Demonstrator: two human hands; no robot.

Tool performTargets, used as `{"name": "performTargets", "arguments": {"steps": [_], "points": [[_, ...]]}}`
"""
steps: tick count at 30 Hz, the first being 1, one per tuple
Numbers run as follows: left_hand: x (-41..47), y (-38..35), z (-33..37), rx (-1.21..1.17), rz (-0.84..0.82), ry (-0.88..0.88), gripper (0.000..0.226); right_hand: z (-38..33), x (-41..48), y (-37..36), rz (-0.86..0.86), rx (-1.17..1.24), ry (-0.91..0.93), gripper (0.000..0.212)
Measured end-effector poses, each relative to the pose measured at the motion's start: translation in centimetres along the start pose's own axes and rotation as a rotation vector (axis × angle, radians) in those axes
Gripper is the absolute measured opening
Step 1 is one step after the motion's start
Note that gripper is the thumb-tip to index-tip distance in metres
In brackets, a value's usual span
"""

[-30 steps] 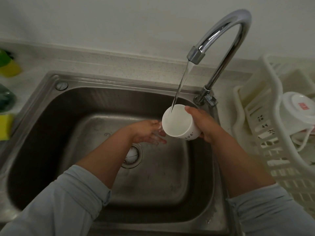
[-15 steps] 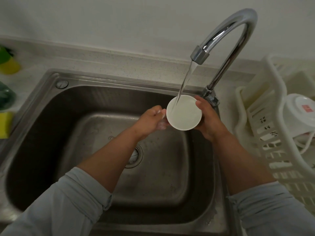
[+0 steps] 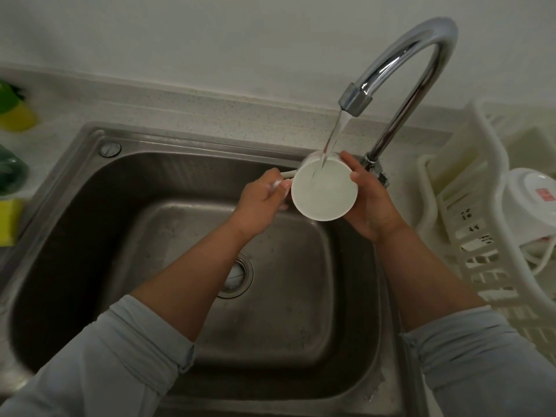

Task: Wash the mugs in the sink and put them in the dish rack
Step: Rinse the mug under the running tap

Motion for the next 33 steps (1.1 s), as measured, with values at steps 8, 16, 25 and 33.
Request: {"name": "performTargets", "arguments": {"steps": [8, 16, 25, 33], "points": [[-0.2, 0.5, -0.2, 0.332, 0.039, -0.184, 0.012, 0.2, 1.8, -1.6, 0.115, 0.058, -0.038, 0.055], [0.1, 1.7, 1.4, 0.516, 0.007, -0.153, 0.028, 0.4, 2.5, -2.5, 0.179, 0.059, -0.082, 0.030], [0.7, 3.5, 3.4, 0.783, -0.113, -0.175, 0.033, 3.0, 3.7, -4.0, 0.096, 0.161, -0.134, 0.047], [1.3, 4.1, 5.1, 0.963, -0.195, -0.152, 0.037, 4.4, 3.7, -5.6, -0.038, 0.306, -0.163, 0.039]]}}
Point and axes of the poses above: each hand's wrist, its own x-axis towards the middle knuckle, its own y-axis out of the back of the hand, z = x × y, the point moved 1 cm from there along x, towards the middle knuckle, and after that the axes turned 12 degrees about -y, right-handed, at the moved point
